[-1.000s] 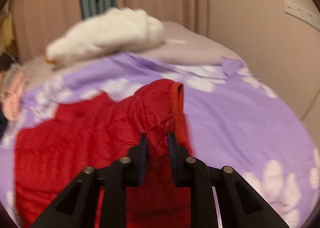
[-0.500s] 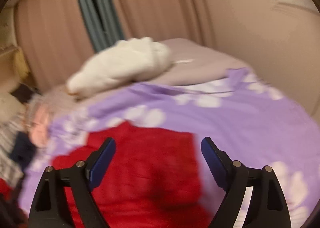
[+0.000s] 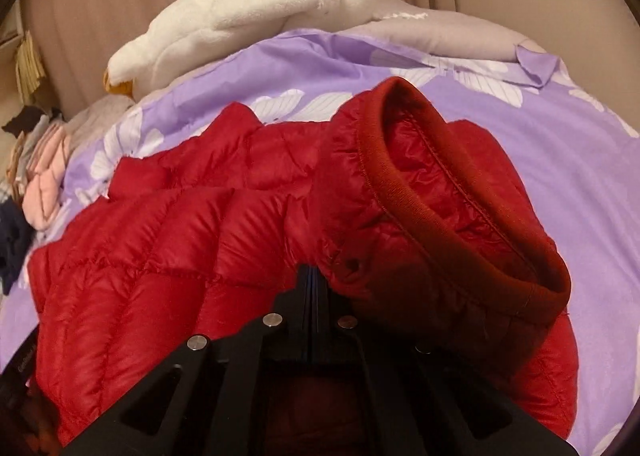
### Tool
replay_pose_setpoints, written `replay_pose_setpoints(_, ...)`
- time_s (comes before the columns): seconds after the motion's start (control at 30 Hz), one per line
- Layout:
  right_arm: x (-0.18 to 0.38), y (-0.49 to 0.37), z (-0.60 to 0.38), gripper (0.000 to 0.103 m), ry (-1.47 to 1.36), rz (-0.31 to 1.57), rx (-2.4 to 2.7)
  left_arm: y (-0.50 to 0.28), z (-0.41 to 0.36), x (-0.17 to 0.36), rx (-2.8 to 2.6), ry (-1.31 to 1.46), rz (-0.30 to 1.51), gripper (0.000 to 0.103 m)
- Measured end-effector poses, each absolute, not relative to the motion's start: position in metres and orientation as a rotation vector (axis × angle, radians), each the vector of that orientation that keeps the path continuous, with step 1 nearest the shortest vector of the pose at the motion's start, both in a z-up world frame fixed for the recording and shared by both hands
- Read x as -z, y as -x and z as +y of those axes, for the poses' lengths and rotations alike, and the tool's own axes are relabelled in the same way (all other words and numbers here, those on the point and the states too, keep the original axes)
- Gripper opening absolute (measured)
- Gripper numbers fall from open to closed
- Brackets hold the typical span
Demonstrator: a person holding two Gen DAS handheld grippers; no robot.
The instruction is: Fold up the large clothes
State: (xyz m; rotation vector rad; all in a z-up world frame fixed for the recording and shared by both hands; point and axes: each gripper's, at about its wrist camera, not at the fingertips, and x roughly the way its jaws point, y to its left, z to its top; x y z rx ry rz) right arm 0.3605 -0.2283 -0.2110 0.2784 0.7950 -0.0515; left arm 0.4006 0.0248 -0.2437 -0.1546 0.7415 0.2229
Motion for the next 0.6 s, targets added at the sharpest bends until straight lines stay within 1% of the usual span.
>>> replay_pose_setpoints(0.1, 0.208, -0.361, -0.220, 0.000, -0.236, 0.798, 0.075, -0.404, 0.018, 0.245, -0.246, 0.108, 0.753, 0.028)
replay_pose_setpoints(0.6, 0.205, -0.365, -0.212, 0.000, -0.163, 0.810, 0.116, -0.403, 0.020, 0.247, -0.248, 0.104, 0.758, 0.028)
